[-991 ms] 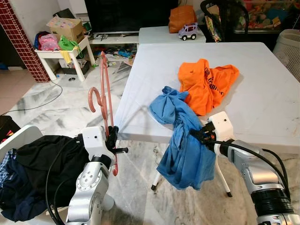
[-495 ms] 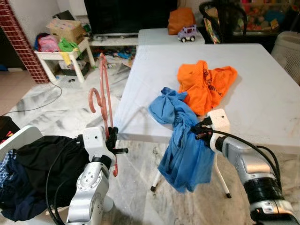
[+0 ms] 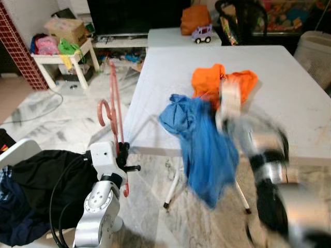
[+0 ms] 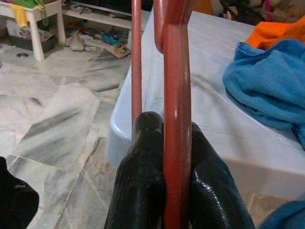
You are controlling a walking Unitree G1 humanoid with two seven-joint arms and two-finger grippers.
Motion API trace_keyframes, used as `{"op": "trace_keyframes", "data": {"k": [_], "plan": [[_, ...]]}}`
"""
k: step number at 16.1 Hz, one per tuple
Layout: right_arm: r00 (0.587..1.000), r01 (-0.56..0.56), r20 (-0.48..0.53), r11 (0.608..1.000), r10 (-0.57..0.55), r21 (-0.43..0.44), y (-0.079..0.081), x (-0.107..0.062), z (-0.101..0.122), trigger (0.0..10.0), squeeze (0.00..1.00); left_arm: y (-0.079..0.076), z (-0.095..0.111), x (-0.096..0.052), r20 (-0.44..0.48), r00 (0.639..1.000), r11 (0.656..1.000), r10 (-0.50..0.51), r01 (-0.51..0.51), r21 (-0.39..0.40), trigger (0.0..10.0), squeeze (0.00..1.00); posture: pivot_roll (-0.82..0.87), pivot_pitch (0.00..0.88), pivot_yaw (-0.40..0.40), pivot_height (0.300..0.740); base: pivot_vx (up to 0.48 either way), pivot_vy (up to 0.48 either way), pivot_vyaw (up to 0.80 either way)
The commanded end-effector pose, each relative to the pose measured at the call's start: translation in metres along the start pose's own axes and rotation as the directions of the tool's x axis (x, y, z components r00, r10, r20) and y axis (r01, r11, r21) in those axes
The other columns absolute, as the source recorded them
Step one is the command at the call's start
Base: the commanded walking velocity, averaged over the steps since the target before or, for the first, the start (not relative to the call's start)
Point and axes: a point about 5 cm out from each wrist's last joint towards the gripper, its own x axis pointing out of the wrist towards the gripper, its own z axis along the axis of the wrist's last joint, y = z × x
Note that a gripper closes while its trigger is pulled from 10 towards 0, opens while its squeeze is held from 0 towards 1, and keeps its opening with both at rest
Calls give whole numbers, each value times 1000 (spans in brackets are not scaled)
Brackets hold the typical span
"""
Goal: Hang hanger
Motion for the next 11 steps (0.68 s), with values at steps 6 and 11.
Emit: {"op": "trace_keyframes", "data": {"k": [6,11], "plan": [[818,205,543,978,-189,31,12,-18,156,0,0,-2,5,-1,26,999,1000,22,-22,10,10000,0,-8,0,20,740,0,0,0],[678,309,700,951,-223,4,12,-36,191,0,0,-3,6,-1,55,997,999,52,-53,12,10000,0,-8,0,6,740,0,0,0]]}}
